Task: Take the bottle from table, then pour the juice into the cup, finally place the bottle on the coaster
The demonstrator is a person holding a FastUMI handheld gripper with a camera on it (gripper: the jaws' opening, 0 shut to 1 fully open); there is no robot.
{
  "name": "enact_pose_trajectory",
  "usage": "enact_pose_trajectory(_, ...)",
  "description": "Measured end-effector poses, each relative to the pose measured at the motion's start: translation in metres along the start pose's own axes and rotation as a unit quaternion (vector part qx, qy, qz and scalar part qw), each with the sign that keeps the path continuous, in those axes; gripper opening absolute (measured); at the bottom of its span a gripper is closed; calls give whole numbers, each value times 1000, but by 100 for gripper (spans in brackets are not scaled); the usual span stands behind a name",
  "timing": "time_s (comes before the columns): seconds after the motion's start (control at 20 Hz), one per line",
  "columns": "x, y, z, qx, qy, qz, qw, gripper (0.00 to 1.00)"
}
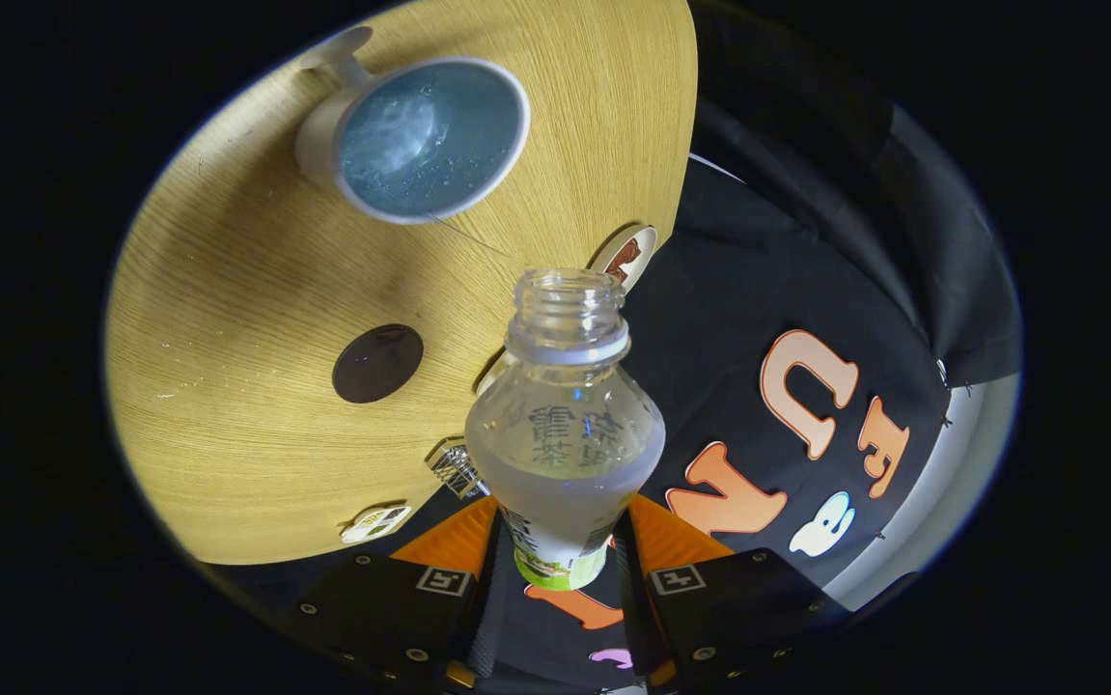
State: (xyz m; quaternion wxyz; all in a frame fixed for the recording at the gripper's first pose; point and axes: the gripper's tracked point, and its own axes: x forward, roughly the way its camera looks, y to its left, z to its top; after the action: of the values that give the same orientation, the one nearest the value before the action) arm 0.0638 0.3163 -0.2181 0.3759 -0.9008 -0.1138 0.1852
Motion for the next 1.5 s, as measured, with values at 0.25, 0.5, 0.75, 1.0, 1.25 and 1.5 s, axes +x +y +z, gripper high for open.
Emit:
enact_pose_trajectory(0.25, 0, 0, 1, 2, -2, -1, 1000, 53)
enact_pose_trajectory(0.5, -2, 3, -1, 17, -2, 0, 1000, 53)
enact_pose_trajectory(0.75, -7, 11, -3, 69, -2, 1, 998, 53)
enact_pose_trajectory(1.0, -11, 27, -1, 188, -7, 29, 982, 53)
enact_pose_trajectory(1.25, -17, 40, 2, 336, -11, 60, 940, 53)
enact_pose_trajectory(1.5, -21, 49, 5, 514, -3, 97, 852, 53)
